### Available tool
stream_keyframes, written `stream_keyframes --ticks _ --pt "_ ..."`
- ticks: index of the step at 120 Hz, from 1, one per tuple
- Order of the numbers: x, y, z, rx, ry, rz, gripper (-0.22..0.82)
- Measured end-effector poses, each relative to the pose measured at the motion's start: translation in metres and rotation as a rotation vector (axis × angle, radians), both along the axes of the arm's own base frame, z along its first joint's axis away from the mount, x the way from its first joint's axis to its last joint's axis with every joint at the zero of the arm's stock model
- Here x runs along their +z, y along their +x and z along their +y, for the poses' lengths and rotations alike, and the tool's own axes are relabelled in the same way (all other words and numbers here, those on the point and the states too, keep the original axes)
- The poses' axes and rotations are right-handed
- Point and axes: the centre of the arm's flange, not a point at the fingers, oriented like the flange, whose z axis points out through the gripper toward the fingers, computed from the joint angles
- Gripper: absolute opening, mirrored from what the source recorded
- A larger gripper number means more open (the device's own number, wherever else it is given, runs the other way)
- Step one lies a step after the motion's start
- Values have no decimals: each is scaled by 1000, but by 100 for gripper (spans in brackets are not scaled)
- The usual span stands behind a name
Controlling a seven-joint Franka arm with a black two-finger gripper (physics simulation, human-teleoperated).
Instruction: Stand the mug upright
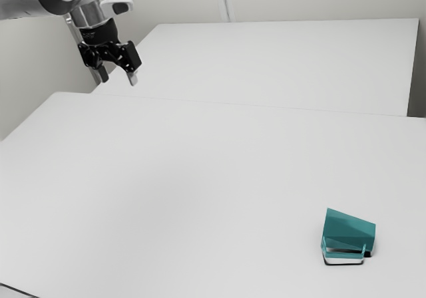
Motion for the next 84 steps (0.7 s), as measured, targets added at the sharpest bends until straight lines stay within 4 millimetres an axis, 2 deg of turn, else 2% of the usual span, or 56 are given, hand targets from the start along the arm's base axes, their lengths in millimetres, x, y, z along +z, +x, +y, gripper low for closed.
stream_keyframes --ticks 28,64,84 --pt "-5 -1 2 -3 -9 3 58" --pt "-51 3 -9 -20 -160 -36 58" --pt "-77 4 -28 -51 -278 -55 58"
